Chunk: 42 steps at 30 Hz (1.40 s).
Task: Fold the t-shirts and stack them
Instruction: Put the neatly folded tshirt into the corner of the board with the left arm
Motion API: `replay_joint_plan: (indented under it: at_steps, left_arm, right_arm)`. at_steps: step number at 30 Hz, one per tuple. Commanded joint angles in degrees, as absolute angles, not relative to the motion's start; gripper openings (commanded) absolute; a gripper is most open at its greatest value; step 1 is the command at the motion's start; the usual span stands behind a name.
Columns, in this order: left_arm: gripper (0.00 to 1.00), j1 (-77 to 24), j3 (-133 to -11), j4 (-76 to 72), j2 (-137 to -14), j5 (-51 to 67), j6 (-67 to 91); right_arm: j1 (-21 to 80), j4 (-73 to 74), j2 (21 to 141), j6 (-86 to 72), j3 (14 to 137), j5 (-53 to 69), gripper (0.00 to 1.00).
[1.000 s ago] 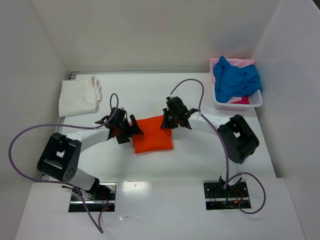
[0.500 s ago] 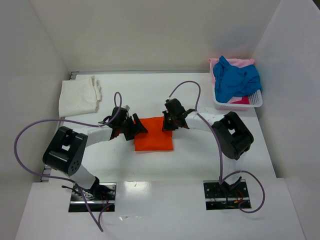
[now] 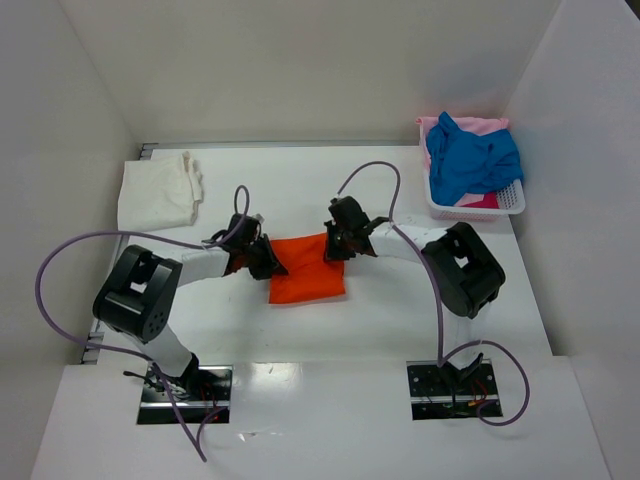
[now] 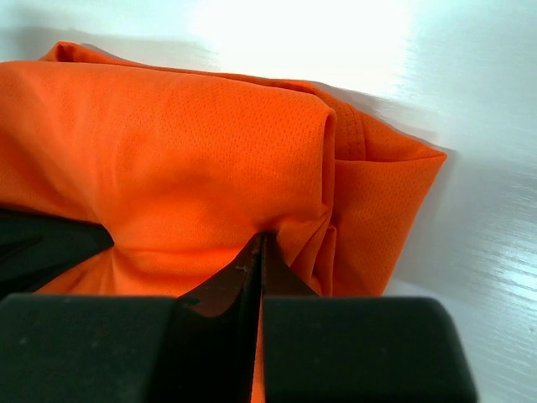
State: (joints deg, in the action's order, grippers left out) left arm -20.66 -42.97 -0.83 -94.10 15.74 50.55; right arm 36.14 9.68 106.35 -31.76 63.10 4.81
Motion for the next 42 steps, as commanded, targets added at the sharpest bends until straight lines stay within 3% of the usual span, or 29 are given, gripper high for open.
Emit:
replay_joint_plan:
  at_steps: [1,3,5,8,12,27,42]
  left_arm:
    - [0.00,-20.30,-48.24,7.35,-94.66,8.79,44.50]
    - [0.00,-19.60,-53.08,11.03,-93.96,6.03,41.85]
    - [0.00,-18.04,-59.47,16.15,-96.39,3.36,37.77]
    - [0.00,-15.97,-68.13,22.72,-102.00,0.40,32.46]
    - [0.00,-13.71,-74.97,25.48,-105.37,-4.38,28.45]
    - [0.00,-3.78,-99.35,31.95,-115.22,-26.67,12.67]
    - [0.00,4.92,-109.93,31.55,-120.59,-31.11,6.68]
  right_arm:
    - [36.56,10.58,102.21,-31.90,66.18,0.70,0.09]
    - [36.56,11.11,99.09,-31.90,66.88,-1.36,0.25]
    - [36.02,11.34,94.33,-31.90,67.18,-1.67,0.55]
    - [33.67,13.03,90.05,-31.90,68.60,-0.97,0.82]
    - [32.96,14.41,85.57,-31.38,68.47,-1.30,0.99]
    - [32.96,18.28,74.18,-32.43,61.09,-2.72,1.00]
    - [32.96,20.19,74.46,-34.19,60.56,-2.20,1.00]
